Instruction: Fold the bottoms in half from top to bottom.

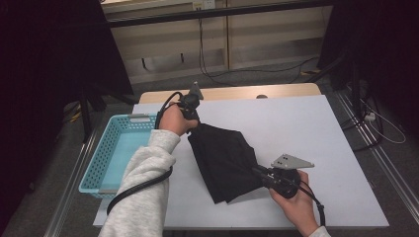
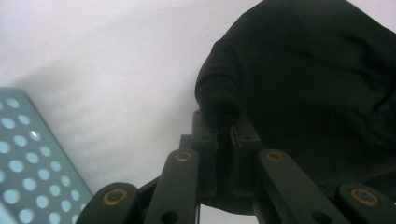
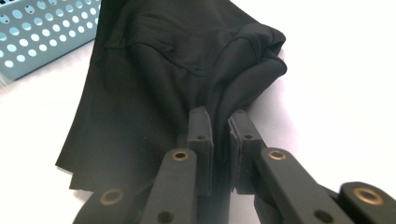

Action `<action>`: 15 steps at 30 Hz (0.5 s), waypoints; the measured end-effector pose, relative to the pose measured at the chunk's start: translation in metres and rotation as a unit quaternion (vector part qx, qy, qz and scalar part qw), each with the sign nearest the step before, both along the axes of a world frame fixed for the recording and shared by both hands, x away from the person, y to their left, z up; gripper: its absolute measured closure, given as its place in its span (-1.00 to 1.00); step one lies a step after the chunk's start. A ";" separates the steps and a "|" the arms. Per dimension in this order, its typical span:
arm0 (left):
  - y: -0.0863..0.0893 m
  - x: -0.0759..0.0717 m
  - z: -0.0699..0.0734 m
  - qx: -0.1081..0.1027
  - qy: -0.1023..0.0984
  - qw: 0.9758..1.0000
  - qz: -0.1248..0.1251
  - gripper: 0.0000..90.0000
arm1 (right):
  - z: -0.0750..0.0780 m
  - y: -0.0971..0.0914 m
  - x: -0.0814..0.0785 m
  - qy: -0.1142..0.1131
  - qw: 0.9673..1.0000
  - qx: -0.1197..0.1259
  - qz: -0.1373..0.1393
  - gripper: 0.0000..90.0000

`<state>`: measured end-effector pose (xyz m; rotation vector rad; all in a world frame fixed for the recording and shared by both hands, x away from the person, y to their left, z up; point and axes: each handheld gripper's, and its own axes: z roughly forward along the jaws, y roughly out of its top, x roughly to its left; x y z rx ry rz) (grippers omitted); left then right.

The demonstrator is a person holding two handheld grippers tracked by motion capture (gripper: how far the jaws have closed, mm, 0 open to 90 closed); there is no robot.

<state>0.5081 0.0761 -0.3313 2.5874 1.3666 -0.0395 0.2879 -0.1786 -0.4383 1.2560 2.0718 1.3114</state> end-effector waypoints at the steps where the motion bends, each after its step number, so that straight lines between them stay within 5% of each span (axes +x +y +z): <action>1: 0.000 0.001 0.002 -0.001 0.004 1.000 0.000 0.85 | 0.001 0.000 0.000 -0.003 1.000 -0.001 0.000 0.80; 15: 0.008 0.005 0.018 0.017 0.004 1.000 -0.002 0.85 | 0.010 0.010 0.003 -0.027 1.000 0.008 0.007 0.80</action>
